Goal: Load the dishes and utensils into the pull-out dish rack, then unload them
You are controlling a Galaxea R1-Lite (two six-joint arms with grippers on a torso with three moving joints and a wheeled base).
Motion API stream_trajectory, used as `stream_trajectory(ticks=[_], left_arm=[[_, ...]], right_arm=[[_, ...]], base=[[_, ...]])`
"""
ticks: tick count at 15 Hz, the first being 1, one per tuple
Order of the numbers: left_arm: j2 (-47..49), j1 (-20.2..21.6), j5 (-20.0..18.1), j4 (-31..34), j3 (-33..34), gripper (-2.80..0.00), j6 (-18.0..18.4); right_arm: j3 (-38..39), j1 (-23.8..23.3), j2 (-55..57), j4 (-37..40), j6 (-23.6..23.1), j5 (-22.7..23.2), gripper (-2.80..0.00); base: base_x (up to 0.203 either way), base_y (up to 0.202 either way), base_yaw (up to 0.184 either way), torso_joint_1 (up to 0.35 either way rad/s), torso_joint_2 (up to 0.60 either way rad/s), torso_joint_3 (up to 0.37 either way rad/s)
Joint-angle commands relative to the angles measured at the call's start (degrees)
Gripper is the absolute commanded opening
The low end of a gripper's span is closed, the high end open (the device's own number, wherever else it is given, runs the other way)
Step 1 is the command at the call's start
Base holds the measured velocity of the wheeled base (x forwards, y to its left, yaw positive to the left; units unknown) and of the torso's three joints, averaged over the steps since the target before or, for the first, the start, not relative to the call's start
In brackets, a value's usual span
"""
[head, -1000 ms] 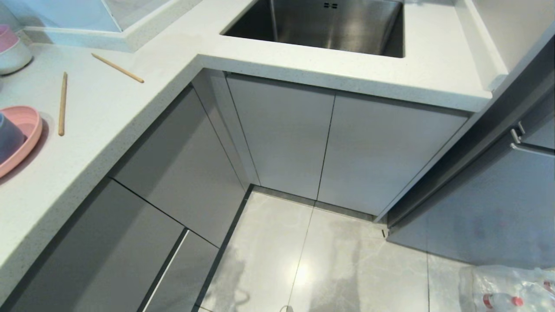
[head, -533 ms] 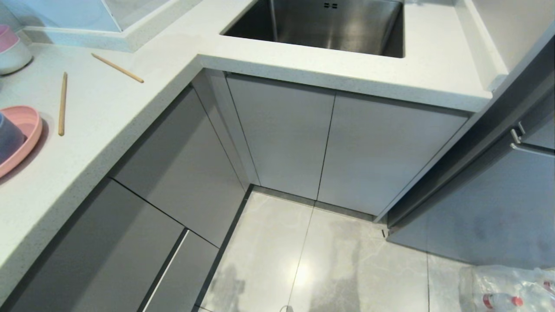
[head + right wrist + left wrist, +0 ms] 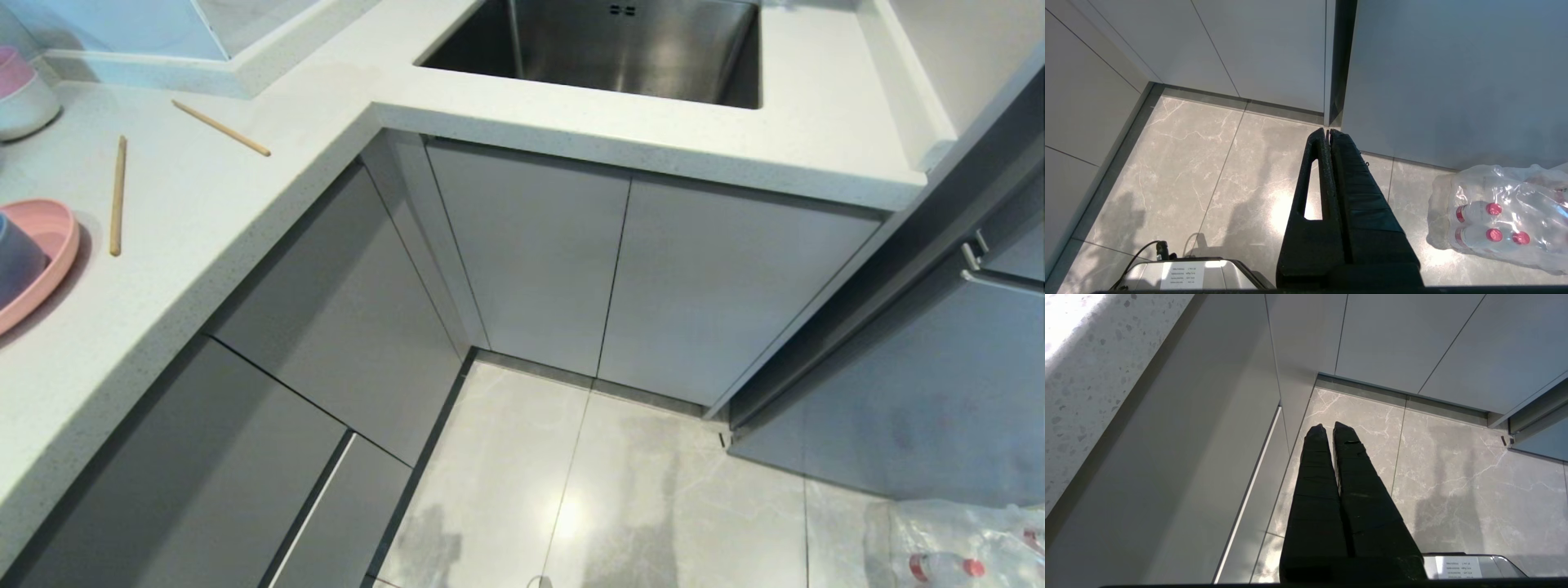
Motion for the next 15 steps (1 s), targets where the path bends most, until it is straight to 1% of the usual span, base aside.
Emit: stream_trajectory(ticks=[1,4,6,15], left_arm=[[0.18,0.02,0.02,0.0,0.02,-2.8,0.03],[0.18,0.02,-0.07,0.0,0.02,-2.8,0.03],[0.18,0.02,-0.07,0.0,0.02,-2.8,0.03],[0.18,0.02,-0.07,0.0,0.02,-2.8,0.03]], right_arm=[[0.0,-0.03,0.05,-0.02,0.02,0.0,-2.8],[0.0,0.03,0.09,-0.02,0.02,0.0,-2.8],[0.0,0.04,0.0,-0.02,0.02,0.0,-2.8],[0.0,-0.03,0.0,-0.02,0.02,0.0,-2.8]], base=[[0.0,0.0,0.0,0.0,0.0,0.0],[0.0,0.0,0.0,0.0,0.0,0.0],[0.0,0.0,0.0,0.003,0.0,0.109],[0.0,0.0,0.0,0.004,0.0,0.196]])
